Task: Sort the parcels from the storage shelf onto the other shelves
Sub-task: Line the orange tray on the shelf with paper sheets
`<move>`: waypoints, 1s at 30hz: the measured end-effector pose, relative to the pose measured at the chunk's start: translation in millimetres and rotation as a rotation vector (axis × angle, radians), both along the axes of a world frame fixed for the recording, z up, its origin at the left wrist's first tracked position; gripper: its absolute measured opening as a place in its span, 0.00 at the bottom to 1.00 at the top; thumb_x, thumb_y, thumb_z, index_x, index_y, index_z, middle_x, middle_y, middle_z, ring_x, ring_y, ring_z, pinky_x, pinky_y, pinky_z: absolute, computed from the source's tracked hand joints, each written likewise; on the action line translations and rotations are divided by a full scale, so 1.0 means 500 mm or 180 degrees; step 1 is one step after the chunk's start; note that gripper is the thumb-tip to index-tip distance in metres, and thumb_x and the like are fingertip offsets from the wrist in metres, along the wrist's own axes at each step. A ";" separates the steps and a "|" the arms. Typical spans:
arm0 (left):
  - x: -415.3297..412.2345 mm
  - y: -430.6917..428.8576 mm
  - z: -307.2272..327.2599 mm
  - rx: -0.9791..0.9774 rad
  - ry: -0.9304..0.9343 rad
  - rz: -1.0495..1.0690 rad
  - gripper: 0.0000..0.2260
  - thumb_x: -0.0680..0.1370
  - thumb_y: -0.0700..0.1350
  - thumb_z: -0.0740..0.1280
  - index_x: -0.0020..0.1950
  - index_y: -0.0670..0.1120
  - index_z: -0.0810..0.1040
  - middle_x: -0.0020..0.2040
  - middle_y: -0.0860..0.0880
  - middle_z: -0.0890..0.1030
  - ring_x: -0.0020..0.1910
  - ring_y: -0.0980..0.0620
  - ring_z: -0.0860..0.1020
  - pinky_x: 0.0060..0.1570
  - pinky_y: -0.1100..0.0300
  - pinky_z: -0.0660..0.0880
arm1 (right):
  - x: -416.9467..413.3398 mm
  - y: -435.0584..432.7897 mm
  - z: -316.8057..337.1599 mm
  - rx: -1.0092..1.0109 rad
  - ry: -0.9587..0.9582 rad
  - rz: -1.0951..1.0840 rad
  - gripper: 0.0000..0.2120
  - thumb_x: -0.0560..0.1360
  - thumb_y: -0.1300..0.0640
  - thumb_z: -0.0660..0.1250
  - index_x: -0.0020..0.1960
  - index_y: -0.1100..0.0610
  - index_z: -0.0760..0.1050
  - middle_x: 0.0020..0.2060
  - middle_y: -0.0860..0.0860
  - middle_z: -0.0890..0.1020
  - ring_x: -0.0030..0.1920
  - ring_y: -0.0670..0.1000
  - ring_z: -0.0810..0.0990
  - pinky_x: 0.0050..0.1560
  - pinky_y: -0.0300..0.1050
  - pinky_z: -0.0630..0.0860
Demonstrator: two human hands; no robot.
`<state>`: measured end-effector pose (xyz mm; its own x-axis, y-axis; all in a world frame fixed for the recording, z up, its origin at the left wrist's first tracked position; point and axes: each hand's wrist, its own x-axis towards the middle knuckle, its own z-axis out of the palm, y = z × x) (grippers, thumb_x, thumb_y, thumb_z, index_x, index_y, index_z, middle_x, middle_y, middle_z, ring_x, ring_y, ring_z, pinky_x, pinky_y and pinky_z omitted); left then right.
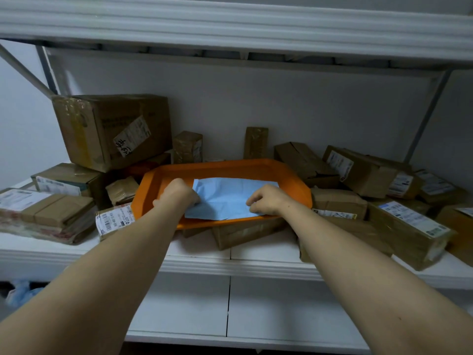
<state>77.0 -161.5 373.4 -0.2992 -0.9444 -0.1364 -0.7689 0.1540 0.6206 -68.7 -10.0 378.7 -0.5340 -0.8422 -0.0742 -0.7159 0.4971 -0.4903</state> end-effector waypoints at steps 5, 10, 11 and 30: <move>-0.005 0.006 0.001 -0.0298 0.0679 -0.0154 0.06 0.73 0.44 0.72 0.47 0.45 0.79 0.47 0.45 0.79 0.50 0.45 0.76 0.55 0.50 0.75 | 0.003 -0.006 -0.001 0.0022 0.0001 -0.0090 0.14 0.75 0.66 0.65 0.59 0.62 0.80 0.61 0.55 0.80 0.60 0.54 0.78 0.61 0.49 0.77; -0.009 0.047 0.037 -0.0259 0.1698 -0.0658 0.14 0.73 0.35 0.70 0.57 0.45 0.75 0.43 0.49 0.77 0.49 0.49 0.76 0.45 0.58 0.70 | 0.009 -0.026 0.012 -0.1004 -0.0472 -0.0641 0.18 0.78 0.50 0.65 0.62 0.60 0.77 0.54 0.56 0.82 0.51 0.55 0.81 0.49 0.50 0.79; -0.011 0.057 0.043 -0.0097 0.1814 -0.0776 0.22 0.73 0.34 0.71 0.65 0.44 0.72 0.45 0.48 0.77 0.48 0.50 0.76 0.46 0.59 0.70 | 0.016 -0.024 0.023 -0.1280 -0.0770 -0.0746 0.23 0.77 0.45 0.65 0.67 0.57 0.73 0.51 0.55 0.82 0.47 0.53 0.81 0.43 0.48 0.78; 0.029 0.078 0.049 -0.1950 0.0381 -0.0858 0.13 0.75 0.38 0.63 0.58 0.46 0.81 0.49 0.45 0.80 0.50 0.43 0.78 0.44 0.53 0.74 | 0.050 0.014 0.118 -0.2508 -0.1461 -0.0803 0.25 0.73 0.78 0.58 0.59 0.55 0.81 0.62 0.54 0.76 0.58 0.54 0.77 0.55 0.39 0.77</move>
